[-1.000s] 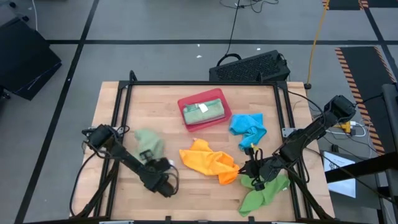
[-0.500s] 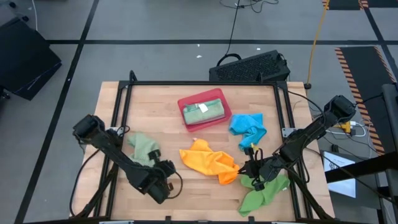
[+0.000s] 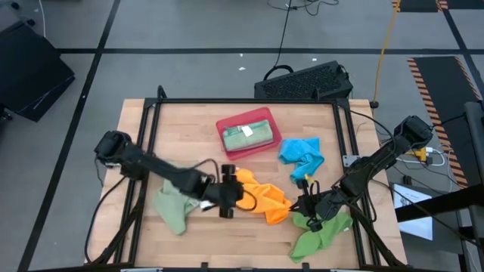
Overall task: Fold microfiber towels
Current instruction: Fold the yellow microfiber cloth
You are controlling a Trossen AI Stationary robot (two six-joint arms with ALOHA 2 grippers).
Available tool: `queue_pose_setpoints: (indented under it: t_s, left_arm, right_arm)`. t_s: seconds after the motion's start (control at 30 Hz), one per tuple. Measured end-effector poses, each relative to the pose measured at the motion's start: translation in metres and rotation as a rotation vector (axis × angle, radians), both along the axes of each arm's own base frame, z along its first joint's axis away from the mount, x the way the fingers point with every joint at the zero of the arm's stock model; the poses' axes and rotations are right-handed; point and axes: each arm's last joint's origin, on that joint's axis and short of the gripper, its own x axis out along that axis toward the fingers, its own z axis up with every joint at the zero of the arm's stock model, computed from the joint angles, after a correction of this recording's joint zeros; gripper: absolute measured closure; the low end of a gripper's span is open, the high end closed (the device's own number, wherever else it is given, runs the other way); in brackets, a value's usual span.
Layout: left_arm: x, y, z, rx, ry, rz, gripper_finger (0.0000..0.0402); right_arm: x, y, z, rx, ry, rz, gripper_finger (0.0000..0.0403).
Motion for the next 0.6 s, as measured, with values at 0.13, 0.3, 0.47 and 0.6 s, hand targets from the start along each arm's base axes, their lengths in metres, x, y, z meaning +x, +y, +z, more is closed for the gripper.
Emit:
queue_pose_setpoints:
  t_s: [0.13, 0.3, 0.47, 0.6]
  left_arm:
    - [0.004, 0.01, -0.004, -0.1, 0.072, -0.119, 0.0219]
    - [-0.006, 0.019, -0.012, -0.093, 0.229, -0.11, 0.0234]
    - [-0.006, 0.018, -0.031, -0.06, 0.318, -0.104, 0.0213]
    - [0.001, 0.015, -0.04, -0.011, 0.311, -0.184, 0.0179]
  right_arm:
    - [0.002, -0.002, 0.0, -0.036, -0.012, 0.023, 0.0399]
    - [0.005, -0.007, 0.002, -0.077, -0.027, 0.042, 0.0399]
    - [0.006, -0.009, 0.003, -0.086, -0.03, 0.039, 0.0399]
    - [0.005, -0.01, 0.003, -0.107, -0.031, 0.055, 0.0399]
